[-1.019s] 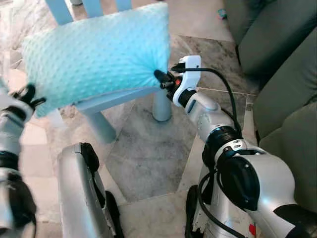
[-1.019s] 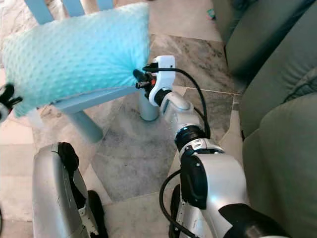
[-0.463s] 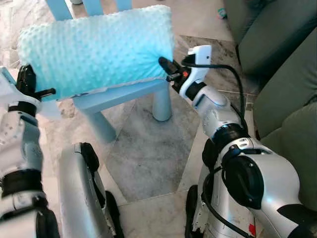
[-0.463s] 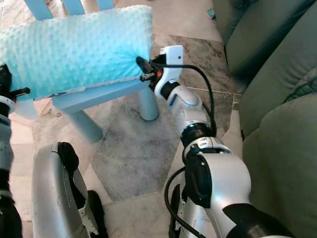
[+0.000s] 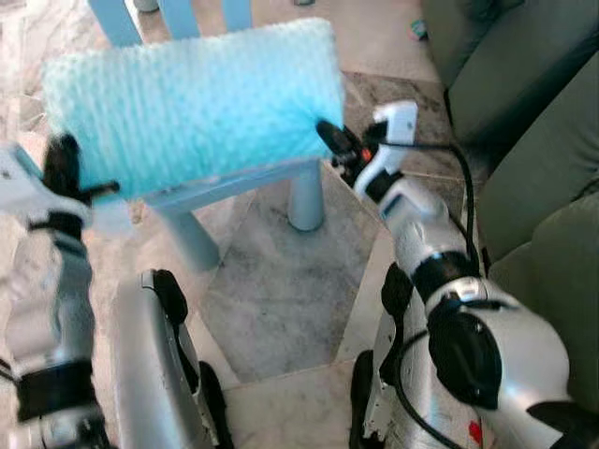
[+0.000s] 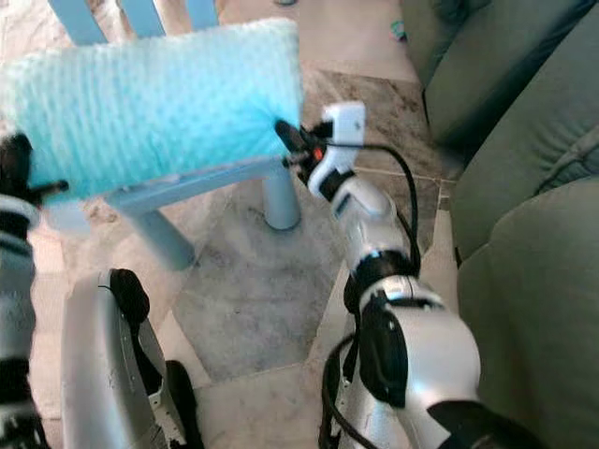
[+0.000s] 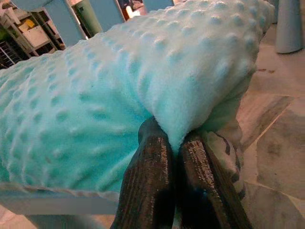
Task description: Move the pillow to the sofa
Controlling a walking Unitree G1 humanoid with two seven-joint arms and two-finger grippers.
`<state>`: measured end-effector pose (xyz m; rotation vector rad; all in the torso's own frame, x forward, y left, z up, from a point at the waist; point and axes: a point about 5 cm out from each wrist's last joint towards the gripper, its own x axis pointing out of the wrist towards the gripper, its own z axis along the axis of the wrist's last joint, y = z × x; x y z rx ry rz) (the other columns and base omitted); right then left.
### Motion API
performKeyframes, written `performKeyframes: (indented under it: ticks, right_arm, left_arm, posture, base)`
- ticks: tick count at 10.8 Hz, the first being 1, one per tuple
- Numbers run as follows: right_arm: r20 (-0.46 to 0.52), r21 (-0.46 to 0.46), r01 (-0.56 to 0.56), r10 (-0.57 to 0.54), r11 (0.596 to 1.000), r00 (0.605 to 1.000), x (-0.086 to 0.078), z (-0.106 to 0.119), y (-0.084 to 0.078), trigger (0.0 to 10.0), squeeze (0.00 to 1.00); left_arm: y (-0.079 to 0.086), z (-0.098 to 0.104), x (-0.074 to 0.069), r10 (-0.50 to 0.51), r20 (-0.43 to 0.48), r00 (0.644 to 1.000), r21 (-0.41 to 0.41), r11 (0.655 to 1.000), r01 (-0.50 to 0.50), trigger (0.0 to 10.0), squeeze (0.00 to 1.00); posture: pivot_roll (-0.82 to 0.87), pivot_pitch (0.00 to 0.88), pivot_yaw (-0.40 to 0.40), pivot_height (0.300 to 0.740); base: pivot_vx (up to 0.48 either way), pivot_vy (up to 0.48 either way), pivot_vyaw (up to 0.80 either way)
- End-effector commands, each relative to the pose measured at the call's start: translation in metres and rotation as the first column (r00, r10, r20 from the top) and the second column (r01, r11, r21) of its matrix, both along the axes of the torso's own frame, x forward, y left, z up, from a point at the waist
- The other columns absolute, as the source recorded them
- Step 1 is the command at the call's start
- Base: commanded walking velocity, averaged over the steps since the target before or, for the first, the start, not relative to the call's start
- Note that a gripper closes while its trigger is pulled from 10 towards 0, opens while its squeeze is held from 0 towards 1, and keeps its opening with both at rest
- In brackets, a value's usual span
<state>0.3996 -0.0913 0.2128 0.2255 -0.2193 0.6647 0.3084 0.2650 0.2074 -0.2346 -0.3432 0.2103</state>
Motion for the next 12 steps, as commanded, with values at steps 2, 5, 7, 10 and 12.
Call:
performKeyframes:
  ticks: [2, 5, 7, 10, 12]
  right_arm:
    - [0.021, -0.031, -0.024, 0.025, 0.999, 0.999, -0.011, -0.015, 0.002, 0.0, 0.0]
    - [0.031, -0.01, 0.021, -0.021, 1.0, 0.999, -0.024, -0.026, 0.002, 0.0, 0.0]
    - [0.035, 0.017, 0.065, -0.066, 0.998, 0.997, -0.03, -0.023, 0.001, 0.0, 0.0]
    - [0.032, 0.012, 0.062, -0.062, 0.998, 0.998, -0.036, -0.021, 0.003, 0.0, 0.0]
    - [-0.004, 0.004, 0.04, -0.04, 0.999, 0.999, -0.036, -0.027, 0.005, 0.0, 0.0]
  left_arm:
    - [-0.021, -0.029, -0.009, -0.046, -0.099, 0.994, -0.051, 0.998, 0.041, 0.0, 0.0]
    - [-0.055, -0.057, 0.001, -0.125, -0.186, 0.975, -0.1, 0.989, 0.108, 0.0, 0.0]
    - [-0.047, -0.052, 0.017, -0.095, -0.207, 0.974, -0.085, 0.993, 0.079, 10.0, 0.3]
    - [-0.033, -0.046, 0.027, -0.043, -0.195, 0.98, -0.136, 0.991, 0.016, 10.0, 1.0]
    - [-0.022, -0.05, 0.025, -0.002, -0.216, 0.976, -0.155, 0.987, -0.032, 10.0, 1.0]
  posture:
    - [0.04, 0.231, -0.038, 0.344]
    - [-0.01, 0.16, -0.043, 0.344]
    - [-0.03, 0.14, -0.046, 0.344]
    - [-0.03, 0.153, -0.049, 0.344]
    - [-0.03, 0.174, -0.05, 0.344]
  base:
    - [0.0, 0.0, 0.0]
    - [0.0, 0.0, 0.0]
    - [0.0, 0.0, 0.0]
    - [0.0, 0.0, 0.0]
    - [0.0, 0.0, 0.0]
